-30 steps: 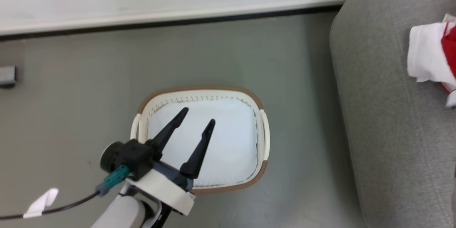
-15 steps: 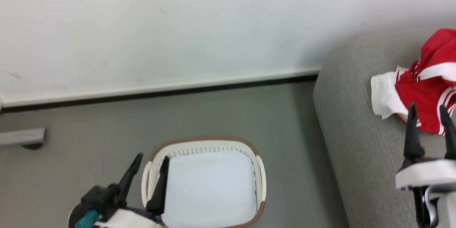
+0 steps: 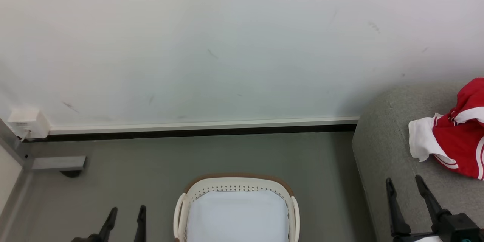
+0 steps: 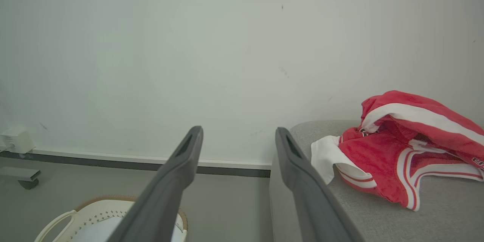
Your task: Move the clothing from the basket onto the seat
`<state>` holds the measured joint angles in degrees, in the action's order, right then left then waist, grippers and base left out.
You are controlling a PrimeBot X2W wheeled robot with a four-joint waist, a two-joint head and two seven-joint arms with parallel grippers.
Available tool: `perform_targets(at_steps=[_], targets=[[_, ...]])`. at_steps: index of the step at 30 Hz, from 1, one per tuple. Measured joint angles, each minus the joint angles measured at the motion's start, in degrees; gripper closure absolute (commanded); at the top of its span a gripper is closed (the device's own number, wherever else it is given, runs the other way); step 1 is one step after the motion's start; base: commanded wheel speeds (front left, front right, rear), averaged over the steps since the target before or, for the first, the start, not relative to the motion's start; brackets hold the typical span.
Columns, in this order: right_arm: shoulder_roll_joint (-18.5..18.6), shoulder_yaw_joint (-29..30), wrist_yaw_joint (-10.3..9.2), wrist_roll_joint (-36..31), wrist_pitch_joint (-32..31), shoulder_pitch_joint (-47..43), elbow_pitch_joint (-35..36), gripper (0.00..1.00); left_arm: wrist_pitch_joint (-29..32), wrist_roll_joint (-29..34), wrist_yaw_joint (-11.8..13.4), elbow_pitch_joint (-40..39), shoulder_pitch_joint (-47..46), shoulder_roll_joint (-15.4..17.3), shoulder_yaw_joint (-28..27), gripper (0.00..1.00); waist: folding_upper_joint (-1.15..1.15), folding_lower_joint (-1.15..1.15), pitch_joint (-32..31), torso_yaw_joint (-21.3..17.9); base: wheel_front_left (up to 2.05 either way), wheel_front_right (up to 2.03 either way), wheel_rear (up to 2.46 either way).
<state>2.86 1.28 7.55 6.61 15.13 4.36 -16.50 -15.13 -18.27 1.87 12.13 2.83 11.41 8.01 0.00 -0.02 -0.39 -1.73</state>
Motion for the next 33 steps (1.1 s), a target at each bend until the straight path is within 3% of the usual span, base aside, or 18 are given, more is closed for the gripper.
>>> perform_targets(at_steps=[14, 32, 33], targets=[[-0.1, -2.8, 0.0, 2.5, 0.0, -2.4, -1.6, 0.0, 0.0, 7.0, -6.4, 2.0, 1.3, -5.3, -8.3, 0.0, 0.0, 0.02, -0.8, -0.3, 0.0, 0.0, 0.0], [0.0, -3.0, 0.0, 2.5, 0.0, -2.4, -3.0, 0.0, 0.0, 9.9, -8.7, 2.7, 1.3, -7.7, -11.8, 0.0, 0.0, 0.02, -0.5, -0.7, 0.0, 0.0, 0.0], [0.0, -3.0, 0.0, 2.5, 0.0, -2.4, -3.0, 1.0, 0.0, 10.0, -8.7, 2.9, 1.3, -7.7, -11.8, 1.0, 0.0, 0.03, -0.5, -0.7, 0.0, 0.0, 0.0]])
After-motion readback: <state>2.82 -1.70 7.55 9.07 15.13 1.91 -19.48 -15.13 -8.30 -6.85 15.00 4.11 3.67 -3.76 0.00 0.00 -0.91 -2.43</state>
